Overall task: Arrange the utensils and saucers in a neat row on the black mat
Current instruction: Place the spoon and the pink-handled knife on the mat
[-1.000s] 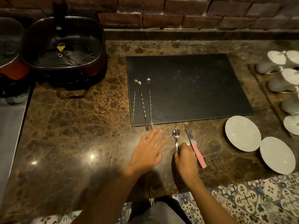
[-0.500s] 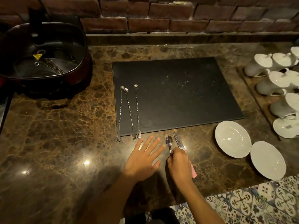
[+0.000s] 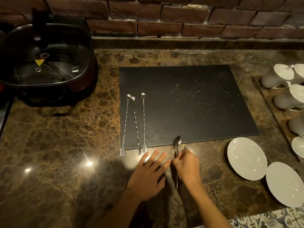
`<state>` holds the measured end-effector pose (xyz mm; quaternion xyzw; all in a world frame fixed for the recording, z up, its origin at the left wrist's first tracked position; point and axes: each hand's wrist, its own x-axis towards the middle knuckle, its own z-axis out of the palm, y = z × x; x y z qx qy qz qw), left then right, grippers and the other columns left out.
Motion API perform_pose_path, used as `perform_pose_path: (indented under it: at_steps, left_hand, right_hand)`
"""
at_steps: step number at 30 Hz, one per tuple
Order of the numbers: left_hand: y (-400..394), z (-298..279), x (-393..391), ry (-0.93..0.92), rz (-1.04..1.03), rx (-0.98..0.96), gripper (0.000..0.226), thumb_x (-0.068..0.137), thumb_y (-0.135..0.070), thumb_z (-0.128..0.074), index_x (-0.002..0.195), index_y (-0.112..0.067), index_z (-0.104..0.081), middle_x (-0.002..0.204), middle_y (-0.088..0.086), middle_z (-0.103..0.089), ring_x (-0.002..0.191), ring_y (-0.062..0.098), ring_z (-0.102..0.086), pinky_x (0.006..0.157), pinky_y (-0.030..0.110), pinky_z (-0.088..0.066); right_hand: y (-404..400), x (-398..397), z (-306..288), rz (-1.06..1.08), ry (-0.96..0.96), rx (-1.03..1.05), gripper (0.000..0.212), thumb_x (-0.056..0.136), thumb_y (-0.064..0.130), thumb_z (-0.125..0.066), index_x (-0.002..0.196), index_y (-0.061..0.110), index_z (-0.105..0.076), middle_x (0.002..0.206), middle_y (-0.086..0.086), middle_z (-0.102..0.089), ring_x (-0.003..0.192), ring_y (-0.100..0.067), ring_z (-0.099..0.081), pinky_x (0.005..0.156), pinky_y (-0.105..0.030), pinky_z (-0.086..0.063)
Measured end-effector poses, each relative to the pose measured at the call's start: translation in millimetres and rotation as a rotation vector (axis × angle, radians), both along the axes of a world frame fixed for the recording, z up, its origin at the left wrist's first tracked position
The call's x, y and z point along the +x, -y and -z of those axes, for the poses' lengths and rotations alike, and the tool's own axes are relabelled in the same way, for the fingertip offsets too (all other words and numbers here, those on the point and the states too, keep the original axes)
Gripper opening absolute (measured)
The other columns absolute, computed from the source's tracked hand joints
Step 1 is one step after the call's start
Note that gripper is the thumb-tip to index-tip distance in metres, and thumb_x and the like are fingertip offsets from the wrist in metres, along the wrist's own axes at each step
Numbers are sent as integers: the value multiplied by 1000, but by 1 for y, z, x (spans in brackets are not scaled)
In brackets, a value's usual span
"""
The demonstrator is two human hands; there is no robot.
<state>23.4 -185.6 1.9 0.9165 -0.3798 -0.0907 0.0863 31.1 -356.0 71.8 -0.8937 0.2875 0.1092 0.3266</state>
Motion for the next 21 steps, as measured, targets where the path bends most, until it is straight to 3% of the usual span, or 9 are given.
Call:
perform_pose_path:
  at_steps: [2, 4, 7, 12, 14, 18, 21]
  left_hand:
    - [1, -3, 0, 1, -4, 8, 63, 96, -51, -49, 155, -31, -42, 166, 0, -40, 155, 28, -34, 122, 53, -20]
    - [1, -5, 2, -8, -1, 9, 62, 95, -51, -52, 153, -31, -44, 164, -1, -43, 153, 28, -38, 121, 52, -20]
    - [0, -7, 2, -36, 10, 28, 61, 94, -51, -52, 152, -32, -47, 162, 0, -46, 152, 29, -40, 121, 52, -21]
    - [0, -7, 2, -66, 5, 49, 60, 95, -51, -51, 152, -33, -48, 162, -2, -47, 152, 27, -40, 121, 52, -22]
    - [0, -7, 2, -77, 1, 48, 60, 95, -51, -51, 152, -33, -47, 162, -2, -47, 152, 26, -40, 121, 52, -22]
    - [0, -6, 1, -81, -11, 47, 60, 96, -50, -50, 154, -33, -46, 163, -3, -45, 155, 25, -36, 121, 52, -21]
    - [0, -7, 3, -73, -9, 46, 59, 98, -50, -48, 154, -33, -46, 163, -3, -45, 155, 25, -36, 122, 52, -20]
  right_hand:
    - [4, 26, -1, 11, 48, 44, 19, 84, 7, -61, 71, 20, -53, 67, 5, -61, 55, -7, -58, 44, -15, -39]
    - [7, 60, -3, 0, 56, 31, 16, 83, 10, -60, 72, 19, -54, 72, 4, -61, 59, -8, -54, 48, -16, -34]
    - [8, 111, -4, -3, 39, 30, 9, 81, 10, -60, 73, 14, -61, 79, -4, -64, 68, -21, -57, 62, -24, -40]
    - [3, 169, -2, 2, 36, 120, 9, 78, 6, -60, 70, 6, -62, 84, -18, -70, 77, -35, -69, 72, -42, -60]
    - [0, 179, 1, -14, 34, 118, 8, 79, 7, -61, 71, 6, -62, 88, -20, -70, 78, -38, -70, 77, -47, -60]
    - [-4, 183, 7, -120, -7, 66, 14, 81, 10, -62, 68, 15, -58, 95, -18, -67, 82, -36, -65, 68, -35, -51]
    - [2, 181, 9, -200, -18, 11, 12, 82, 11, -58, 72, 18, -58, 100, -19, -63, 87, -38, -62, 72, -33, -47]
